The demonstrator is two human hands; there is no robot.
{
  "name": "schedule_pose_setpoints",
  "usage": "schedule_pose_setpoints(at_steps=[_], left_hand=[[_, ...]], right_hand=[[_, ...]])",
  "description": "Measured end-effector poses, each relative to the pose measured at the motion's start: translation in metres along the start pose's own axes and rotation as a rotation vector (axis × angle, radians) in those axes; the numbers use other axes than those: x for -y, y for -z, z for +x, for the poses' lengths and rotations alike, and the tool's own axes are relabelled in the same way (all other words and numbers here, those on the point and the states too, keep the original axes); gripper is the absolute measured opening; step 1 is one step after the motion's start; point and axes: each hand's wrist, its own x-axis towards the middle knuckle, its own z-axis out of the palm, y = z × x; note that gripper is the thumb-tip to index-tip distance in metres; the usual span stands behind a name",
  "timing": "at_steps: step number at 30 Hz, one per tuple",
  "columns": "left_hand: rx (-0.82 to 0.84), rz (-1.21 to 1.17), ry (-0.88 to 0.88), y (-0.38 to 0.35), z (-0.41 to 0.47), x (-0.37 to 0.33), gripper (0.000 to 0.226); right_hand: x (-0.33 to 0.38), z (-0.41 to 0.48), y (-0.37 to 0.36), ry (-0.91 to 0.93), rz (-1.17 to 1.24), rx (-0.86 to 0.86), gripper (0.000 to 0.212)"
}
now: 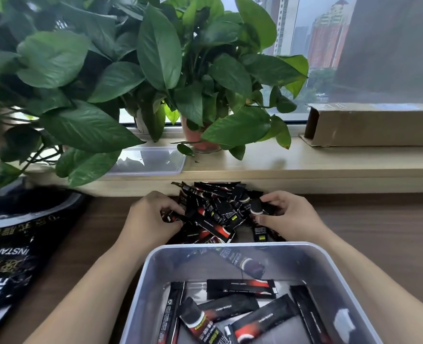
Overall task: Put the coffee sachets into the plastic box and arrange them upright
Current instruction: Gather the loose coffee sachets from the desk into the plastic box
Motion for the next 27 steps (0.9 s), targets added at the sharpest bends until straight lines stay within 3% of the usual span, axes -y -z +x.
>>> schedule_pose_setpoints(at_steps=[9,15,20,27], left_hand=[[-0.169,-0.079,0.032,0.017,-0.002,-0.006,0.024],[-0.334,-0.096,0.048,0.035,-0.003,-0.010,0.023],[-0.366,-0.146,0.083,0.042,-0.004,-0.011,0.027],[-0.385,-0.417,0.095,0.056,-0.008,-0.024,0.030]], right_hand=[[0.005,0.001,0.011,-0.076,0.227,-0.051,0.013],[0.009,0.000,0.015,-0.109,0.429,-0.150,0.015],[0.008,0.002,0.016,-0.098,0.561,-0.154,0.016],[0.017,-0.002,0.026,-0.145,0.852,-0.147,0.018]])
